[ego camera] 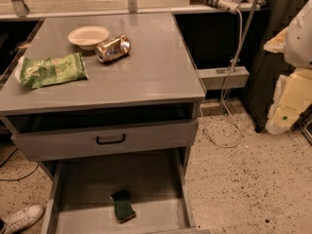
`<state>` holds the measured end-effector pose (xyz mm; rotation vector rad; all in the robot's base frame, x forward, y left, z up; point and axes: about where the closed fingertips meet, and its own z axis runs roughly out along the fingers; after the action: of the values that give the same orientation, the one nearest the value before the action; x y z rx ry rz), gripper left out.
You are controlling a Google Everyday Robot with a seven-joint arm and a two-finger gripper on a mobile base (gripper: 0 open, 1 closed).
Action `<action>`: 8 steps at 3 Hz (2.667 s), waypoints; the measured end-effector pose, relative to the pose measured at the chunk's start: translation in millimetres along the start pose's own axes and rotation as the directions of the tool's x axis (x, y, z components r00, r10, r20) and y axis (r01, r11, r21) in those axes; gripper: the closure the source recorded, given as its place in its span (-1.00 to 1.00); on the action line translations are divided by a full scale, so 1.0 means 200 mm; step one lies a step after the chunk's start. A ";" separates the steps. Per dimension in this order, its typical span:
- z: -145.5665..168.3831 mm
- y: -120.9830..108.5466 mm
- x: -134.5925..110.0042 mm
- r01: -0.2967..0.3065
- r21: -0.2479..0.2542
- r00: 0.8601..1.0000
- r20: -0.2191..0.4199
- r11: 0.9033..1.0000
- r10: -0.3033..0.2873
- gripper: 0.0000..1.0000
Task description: Pick sponge from middle drawer and place on counter
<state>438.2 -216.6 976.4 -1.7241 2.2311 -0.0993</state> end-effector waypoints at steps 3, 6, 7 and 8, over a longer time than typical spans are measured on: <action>0.31 0.31 -0.21 -0.071 -0.073 0.997 0.014 0.995 0.072 -1.00; 0.73 0.67 -0.33 -0.141 -0.227 0.989 0.005 0.964 0.146 -1.00; 1.03 0.81 -0.30 -0.275 -0.271 0.957 0.013 0.923 0.289 -1.00; 1.24 0.86 -0.29 -0.350 -0.271 0.927 0.041 0.897 0.374 -1.00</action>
Offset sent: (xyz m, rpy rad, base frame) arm -0.0418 0.0756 -0.0933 0.0367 0.1113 -0.0691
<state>363.6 -81.6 710.4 -1.3569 2.5410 0.3662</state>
